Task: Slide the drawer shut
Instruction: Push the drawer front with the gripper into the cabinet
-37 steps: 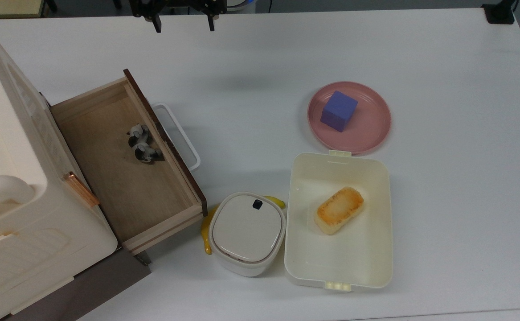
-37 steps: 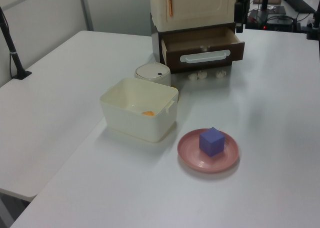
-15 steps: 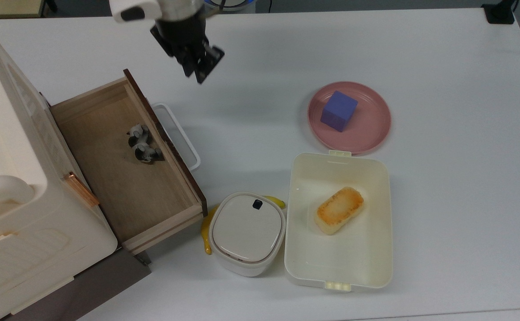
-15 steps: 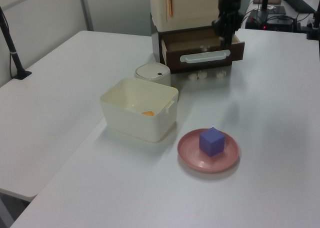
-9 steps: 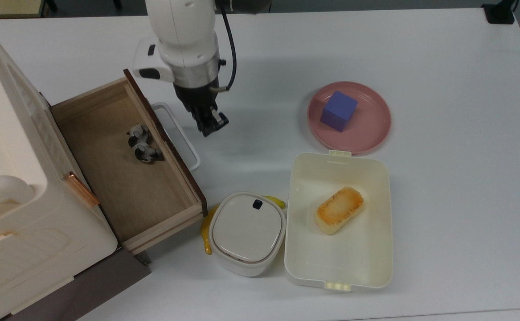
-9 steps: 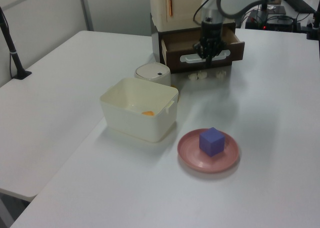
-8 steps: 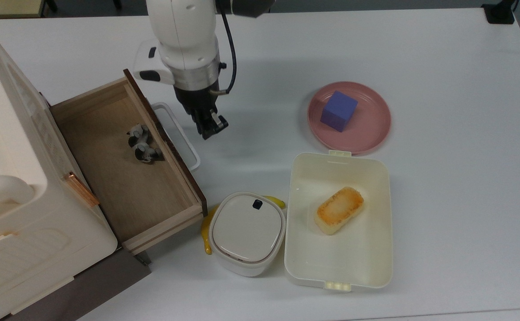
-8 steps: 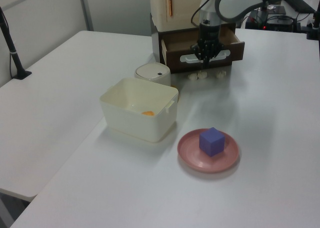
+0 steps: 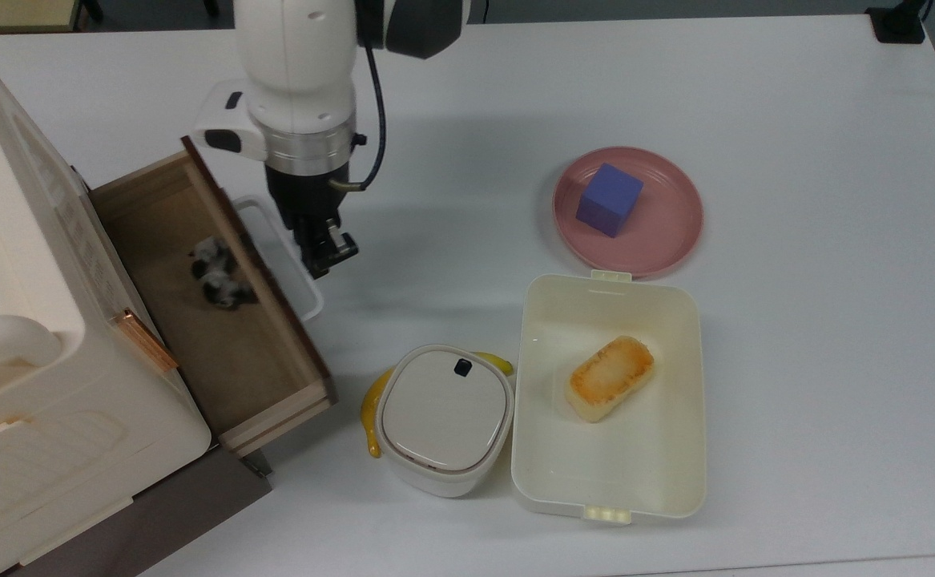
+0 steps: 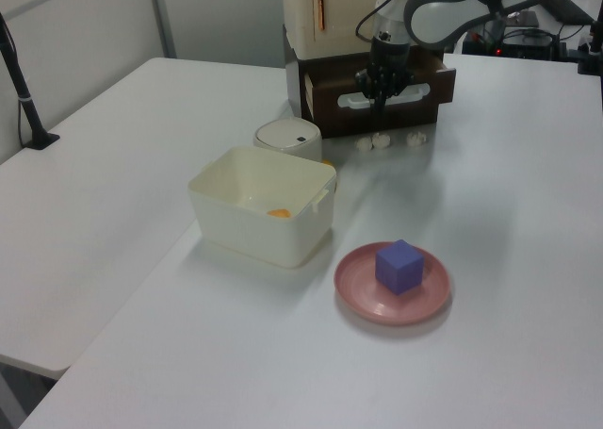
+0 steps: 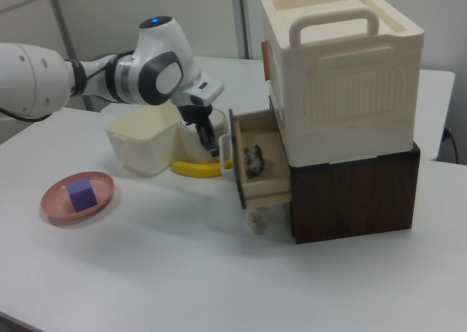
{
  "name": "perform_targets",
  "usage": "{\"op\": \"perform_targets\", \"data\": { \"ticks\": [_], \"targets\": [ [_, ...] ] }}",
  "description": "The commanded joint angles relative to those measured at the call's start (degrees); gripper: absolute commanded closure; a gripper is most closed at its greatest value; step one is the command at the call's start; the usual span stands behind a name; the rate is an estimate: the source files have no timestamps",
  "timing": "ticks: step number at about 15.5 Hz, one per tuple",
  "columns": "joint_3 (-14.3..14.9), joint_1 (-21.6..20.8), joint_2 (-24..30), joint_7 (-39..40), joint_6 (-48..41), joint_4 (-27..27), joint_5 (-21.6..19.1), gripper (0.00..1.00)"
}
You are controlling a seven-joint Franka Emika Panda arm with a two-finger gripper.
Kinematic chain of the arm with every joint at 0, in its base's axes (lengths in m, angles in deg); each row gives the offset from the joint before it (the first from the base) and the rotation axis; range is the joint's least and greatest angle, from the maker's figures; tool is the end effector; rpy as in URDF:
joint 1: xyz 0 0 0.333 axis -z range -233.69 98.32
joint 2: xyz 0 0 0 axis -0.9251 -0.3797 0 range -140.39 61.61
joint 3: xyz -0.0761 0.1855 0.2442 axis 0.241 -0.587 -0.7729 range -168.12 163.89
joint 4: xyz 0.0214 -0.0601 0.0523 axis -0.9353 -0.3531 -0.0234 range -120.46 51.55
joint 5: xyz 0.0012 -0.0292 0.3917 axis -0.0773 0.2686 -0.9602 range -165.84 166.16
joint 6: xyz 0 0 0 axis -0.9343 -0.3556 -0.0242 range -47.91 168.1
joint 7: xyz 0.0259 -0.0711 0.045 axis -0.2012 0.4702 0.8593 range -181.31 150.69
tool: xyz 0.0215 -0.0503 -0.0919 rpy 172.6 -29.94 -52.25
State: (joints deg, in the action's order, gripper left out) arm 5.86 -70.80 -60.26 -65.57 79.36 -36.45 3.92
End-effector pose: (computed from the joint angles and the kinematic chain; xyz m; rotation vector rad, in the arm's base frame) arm 0.6839 -0.0486 0.4443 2.7900 -1.3727 0.4048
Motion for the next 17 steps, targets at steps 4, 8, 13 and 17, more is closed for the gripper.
{"op": "perform_targets", "data": {
  "ticks": [4,8,13,17],
  "targets": [
    [3.7,2.5,-3.8,-0.9,10.5,2.7,2.5,0.85],
    [4.3,3.3,-3.6,-0.4,10.4,3.1,2.4,0.84],
    [2.9,1.7,1.7,12.8,4.2,-0.6,1.5,0.67],
    [-1.6,0.1,8.0,32.6,-14.4,-2.8,-1.2,0.13]
  ]
}}
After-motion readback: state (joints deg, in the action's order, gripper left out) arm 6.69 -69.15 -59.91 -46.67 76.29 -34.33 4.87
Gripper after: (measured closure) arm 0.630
